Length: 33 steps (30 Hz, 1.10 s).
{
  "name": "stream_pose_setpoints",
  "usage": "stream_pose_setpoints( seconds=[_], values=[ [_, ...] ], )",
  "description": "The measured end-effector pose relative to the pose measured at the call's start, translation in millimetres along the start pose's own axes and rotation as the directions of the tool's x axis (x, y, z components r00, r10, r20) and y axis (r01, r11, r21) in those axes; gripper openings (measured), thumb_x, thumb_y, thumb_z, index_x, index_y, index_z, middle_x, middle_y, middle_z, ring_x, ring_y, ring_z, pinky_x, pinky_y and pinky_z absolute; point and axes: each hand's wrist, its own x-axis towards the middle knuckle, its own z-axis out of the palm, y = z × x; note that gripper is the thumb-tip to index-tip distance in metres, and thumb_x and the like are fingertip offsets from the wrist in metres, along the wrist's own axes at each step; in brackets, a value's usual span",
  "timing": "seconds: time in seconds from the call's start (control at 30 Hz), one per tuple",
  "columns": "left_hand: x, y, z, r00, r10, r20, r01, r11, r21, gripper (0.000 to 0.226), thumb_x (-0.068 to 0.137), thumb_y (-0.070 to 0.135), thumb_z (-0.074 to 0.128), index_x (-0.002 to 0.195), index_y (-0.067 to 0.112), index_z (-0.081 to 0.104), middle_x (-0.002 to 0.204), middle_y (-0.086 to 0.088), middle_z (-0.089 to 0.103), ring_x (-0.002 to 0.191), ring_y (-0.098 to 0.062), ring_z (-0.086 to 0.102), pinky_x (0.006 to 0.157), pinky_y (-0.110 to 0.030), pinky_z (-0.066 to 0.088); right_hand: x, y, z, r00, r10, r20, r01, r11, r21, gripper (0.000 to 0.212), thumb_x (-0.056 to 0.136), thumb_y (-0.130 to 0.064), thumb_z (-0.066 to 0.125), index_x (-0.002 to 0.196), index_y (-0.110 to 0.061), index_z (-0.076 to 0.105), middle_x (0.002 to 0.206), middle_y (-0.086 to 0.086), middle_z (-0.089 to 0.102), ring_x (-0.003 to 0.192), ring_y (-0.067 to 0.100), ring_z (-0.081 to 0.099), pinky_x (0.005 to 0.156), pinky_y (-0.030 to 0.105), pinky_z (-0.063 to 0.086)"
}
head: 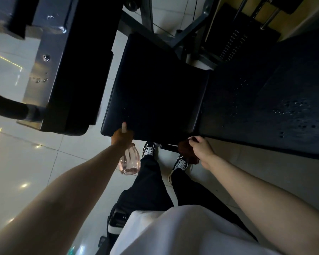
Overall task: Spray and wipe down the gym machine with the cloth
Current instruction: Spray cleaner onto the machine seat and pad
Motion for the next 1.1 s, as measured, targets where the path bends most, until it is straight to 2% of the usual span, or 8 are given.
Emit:
stream_pose_setpoints(
  seconds=[0.17, 0.27, 0.4, 0.53, 0.67, 0.9, 1.0, 1.1],
  values=[
    [-9.6, -7.5, 5.6, 0.999, 0.032, 0.031, -0.032, 0.999, -0.015, 0.024, 0.091, 0.028, 0.059, 0.110, 0.014, 0.065, 0.091, -0.010, 0.073, 0.078, -0.029, 0.074, 0.080, -0.046, 0.063, -5.0, 17.9, -6.0, 0.991, 0.028, -0.134, -0.021, 0.999, 0.048, 0.014, 0.101, -0.026, 0.054, 0.092, -0.031, 0.064, 0.108, 0.008, 0.069, 0.096, 0.033, 0.068, 0.085, 0.055, 0.059],
    [-18.6, -9.0, 22.5, 0.992, 0.097, 0.077, -0.104, 0.991, 0.090, 0.044, 0.088, 0.054, 0.059, 0.101, 0.014, 0.067, 0.089, -0.007, 0.074, 0.079, -0.026, 0.073, 0.079, -0.042, 0.062, -7.1, 25.4, -9.4, 0.983, 0.036, -0.182, -0.020, 0.996, 0.092, 0.013, 0.100, -0.024, 0.056, 0.091, -0.030, 0.063, 0.108, 0.010, 0.070, 0.096, 0.036, 0.069, 0.081, 0.057, 0.059],
    [-31.3, -1.2, 50.7, 0.966, 0.175, 0.189, -0.220, 0.943, 0.250, 0.048, 0.095, 0.056, 0.050, 0.116, 0.015, 0.064, 0.102, -0.003, 0.066, 0.091, -0.023, 0.065, 0.087, -0.038, 0.055, -11.2, 31.2, -17.7, 0.980, 0.054, -0.189, -0.023, 0.987, 0.162, 0.010, 0.102, -0.022, 0.055, 0.098, -0.026, 0.063, 0.106, 0.012, 0.070, 0.092, 0.037, 0.070, 0.067, 0.042, 0.056],
    [-41.5, 4.5, 81.2, 0.947, 0.183, 0.266, -0.262, 0.917, 0.300, 0.044, 0.096, 0.042, 0.056, 0.127, 0.011, 0.061, 0.103, -0.008, 0.065, 0.092, -0.026, 0.066, 0.085, -0.039, 0.056, -11.6, 40.7, -28.4, 0.979, 0.034, -0.201, -0.003, 0.988, 0.154, 0.009, 0.101, -0.022, 0.056, 0.106, -0.023, 0.063, 0.111, 0.013, 0.069, 0.099, 0.035, 0.068, 0.081, 0.048, 0.058],
    [-52.7, 2.4, 106.9, 0.917, 0.186, 0.352, -0.312, 0.885, 0.346, 0.051, 0.095, 0.036, 0.050, 0.146, 0.031, 0.050, 0.099, -0.006, 0.067, 0.086, -0.024, 0.068, 0.086, -0.038, 0.057, -12.5, 52.4, -38.1, 0.973, 0.021, -0.231, 0.009, 0.992, 0.127, 0.008, 0.101, -0.023, 0.056, 0.100, -0.023, 0.064, 0.107, 0.011, 0.069, 0.098, 0.033, 0.067, 0.086, 0.049, 0.056],
    [-51.9, -12.4, 114.4, 0.922, 0.172, 0.348, -0.300, 0.885, 0.357, 0.041, 0.096, 0.039, 0.049, 0.132, 0.020, 0.058, 0.093, -0.010, 0.067, 0.081, -0.023, 0.066, 0.074, -0.034, 0.056, -12.7, 65.0, -41.3, 0.974, 0.050, -0.221, -0.019, 0.990, 0.141, 0.012, 0.098, -0.028, 0.058, 0.089, -0.031, 0.064, 0.105, 0.011, 0.070, 0.096, 0.036, 0.068, 0.082, 0.057, 0.058],
    [-44.8, -20.7, 95.6, 0.962, 0.111, 0.249, -0.189, 0.929, 0.318, 0.031, 0.097, 0.041, 0.053, 0.116, 0.017, 0.060, 0.092, -0.005, 0.063, 0.075, -0.019, 0.062, 0.059, -0.028, 0.047, -12.8, 64.0, -36.0, 0.982, 0.052, -0.183, -0.027, 0.990, 0.135, 0.010, 0.100, -0.027, 0.057, 0.094, -0.028, 0.064, 0.106, 0.012, 0.070, 0.096, 0.035, 0.068, 0.073, 0.044, 0.057],
    [-31.7, -32.8, 70.5, 0.990, 0.045, 0.133, -0.066, 0.985, 0.158, 0.053, 0.084, 0.043, 0.059, 0.129, 0.015, 0.060, 0.104, -0.008, 0.068, 0.084, -0.025, 0.069, 0.076, -0.036, 0.060, -12.0, 61.2, -26.1, 0.989, 0.039, -0.141, -0.021, 0.992, 0.123, 0.012, 0.102, -0.024, 0.055, 0.109, -0.020, 0.064, 0.108, 0.012, 0.070, 0.085, 0.027, 0.067, 0.058, 0.027, 0.050]
  ],
)
